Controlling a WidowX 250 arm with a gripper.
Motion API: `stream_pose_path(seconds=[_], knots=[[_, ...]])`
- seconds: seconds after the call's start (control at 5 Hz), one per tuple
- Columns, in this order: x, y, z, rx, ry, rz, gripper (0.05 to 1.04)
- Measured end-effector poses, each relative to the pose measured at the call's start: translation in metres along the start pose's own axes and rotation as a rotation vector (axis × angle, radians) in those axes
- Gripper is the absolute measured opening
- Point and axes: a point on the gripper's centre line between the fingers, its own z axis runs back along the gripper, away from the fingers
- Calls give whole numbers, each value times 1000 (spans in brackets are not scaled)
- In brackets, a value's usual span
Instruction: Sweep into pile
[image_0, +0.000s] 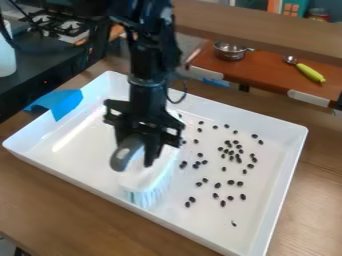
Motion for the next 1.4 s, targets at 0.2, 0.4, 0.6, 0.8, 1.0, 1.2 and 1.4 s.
stream_pose_path(seconds=[0.2,0.4,0.6,0.8,1.0,1.2,1.4], knots=[[-3,-21,-3,11,-28,-9,498],[-4,-35,-2,13,-48,-3,498],[-9,-54,-1,7,-54,-21,498],[-13,-64,5,-11,-22,-19,498],[-11,-68,17,-37,-20,-21,498],[-5,-51,45,-76,-75,-6,498],[-1,-10,58,-92,-91,49,498]])
